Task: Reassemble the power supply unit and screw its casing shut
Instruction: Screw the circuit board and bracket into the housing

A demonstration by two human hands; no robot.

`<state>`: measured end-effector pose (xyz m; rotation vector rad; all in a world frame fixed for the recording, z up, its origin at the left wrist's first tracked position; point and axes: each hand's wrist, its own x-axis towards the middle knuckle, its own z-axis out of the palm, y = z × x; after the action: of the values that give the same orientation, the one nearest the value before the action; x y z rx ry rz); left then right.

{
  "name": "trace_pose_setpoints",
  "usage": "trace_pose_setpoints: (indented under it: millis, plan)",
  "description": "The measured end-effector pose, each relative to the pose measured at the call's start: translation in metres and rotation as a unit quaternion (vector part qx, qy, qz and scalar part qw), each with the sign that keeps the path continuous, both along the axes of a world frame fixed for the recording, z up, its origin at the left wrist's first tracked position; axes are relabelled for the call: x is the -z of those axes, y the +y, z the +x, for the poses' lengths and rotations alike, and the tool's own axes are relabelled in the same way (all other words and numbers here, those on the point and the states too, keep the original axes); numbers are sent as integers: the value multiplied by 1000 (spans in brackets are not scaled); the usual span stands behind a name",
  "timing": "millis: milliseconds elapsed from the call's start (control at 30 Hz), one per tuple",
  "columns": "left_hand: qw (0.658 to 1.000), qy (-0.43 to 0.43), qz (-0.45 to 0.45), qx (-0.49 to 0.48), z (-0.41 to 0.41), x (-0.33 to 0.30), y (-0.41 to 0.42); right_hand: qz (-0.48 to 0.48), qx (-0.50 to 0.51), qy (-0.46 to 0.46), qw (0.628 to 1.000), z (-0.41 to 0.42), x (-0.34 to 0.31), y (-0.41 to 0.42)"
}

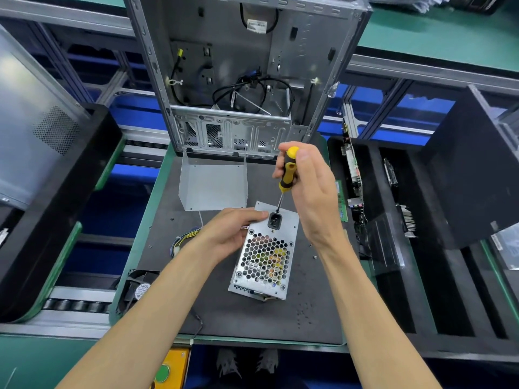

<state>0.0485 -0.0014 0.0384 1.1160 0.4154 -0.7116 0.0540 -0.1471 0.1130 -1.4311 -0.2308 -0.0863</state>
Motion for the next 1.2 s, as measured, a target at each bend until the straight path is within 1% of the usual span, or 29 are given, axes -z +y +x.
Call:
trace_pose_setpoints:
  millis: [200, 367, 567, 700, 767, 833, 900, 967, 1033, 1100, 1200]
  plan:
    - [1000, -3, -3, -2, 0, 0, -1, 3, 1, -24, 1000, 1, -2, 1]
    - [1000, -8, -2, -3, -1, 1, -1, 28, 37, -32, 998, -4, 2, 4]
    - [1000, -15, 1, 0, -3, 2, 0, 26, 86, -39, 995, -8, 3, 10]
    - [999, -45, 21, 9, -7, 2, -2, -2, 97, -9, 995, -3, -5, 14]
    - [997, -65, 44, 12, -11, 2, -1, 8, 103, -17, 995, 1, -11, 17]
    - [993, -88, 79, 10, -16, 0, 3, 60, 97, -26, 993, 5, -19, 20]
    - [986, -113, 125, -17, -21, -2, 14, 179, 65, 22, 981, 9, -28, 27]
    - [976, -133, 162, -59, -24, -3, 30, 304, 22, 99, 947, 12, -31, 35]
    - [961, -151, 211, -94, -27, 0, 56, 372, -8, 169, 913, 14, -26, 49]
    - [934, -166, 293, -117, -30, 8, 87, 399, -16, 220, 890, 15, -16, 65]
    - [864, -169, 459, -123, -39, 29, 134, 410, -18, 277, 869, 13, -2, 90]
